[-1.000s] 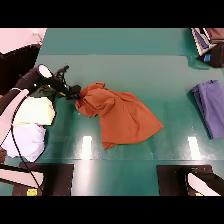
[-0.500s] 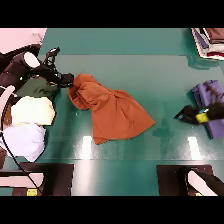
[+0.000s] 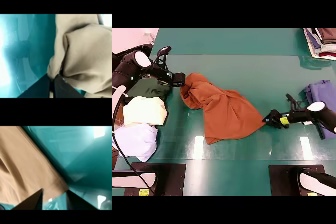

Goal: Fold the shirts.

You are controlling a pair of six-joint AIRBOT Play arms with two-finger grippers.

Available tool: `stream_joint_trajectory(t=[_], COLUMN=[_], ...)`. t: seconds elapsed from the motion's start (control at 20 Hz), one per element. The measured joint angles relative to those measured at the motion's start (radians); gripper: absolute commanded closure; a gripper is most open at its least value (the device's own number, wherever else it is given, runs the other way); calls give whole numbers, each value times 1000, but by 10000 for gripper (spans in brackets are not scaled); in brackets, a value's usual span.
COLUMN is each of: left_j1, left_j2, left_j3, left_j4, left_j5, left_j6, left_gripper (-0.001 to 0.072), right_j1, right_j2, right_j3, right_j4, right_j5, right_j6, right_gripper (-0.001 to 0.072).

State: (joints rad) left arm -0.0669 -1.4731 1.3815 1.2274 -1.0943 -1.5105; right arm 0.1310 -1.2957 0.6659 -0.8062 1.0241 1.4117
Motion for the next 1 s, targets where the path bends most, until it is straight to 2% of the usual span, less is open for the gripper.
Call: stream_joint_trajectory(t=[0.05,0.1,0.35,0.6,1.0], left_j1=[0,0,0,0,0], left_j2=[1,6,111,320,605], left_j3=[0,0,34,214,560], left_j4=[0,1,25,63,71], left_j5=[-1,-2,24,10,-5], left_j6=[0,0,0,0,-3], left_gripper=[684,684,684,684,685], right_j1=[23,42,68,-18,-250], right_j2=[-29,-55,-59,142,461], right_j3=[26,55,235,518,927], right_j4=[-3,-6,-95,-175,-211], right_j5=[-19,-29,-26,73,134], right_j6=[-1,-2,-5,-6,-23], right_gripper=[658,695,695,695,696])
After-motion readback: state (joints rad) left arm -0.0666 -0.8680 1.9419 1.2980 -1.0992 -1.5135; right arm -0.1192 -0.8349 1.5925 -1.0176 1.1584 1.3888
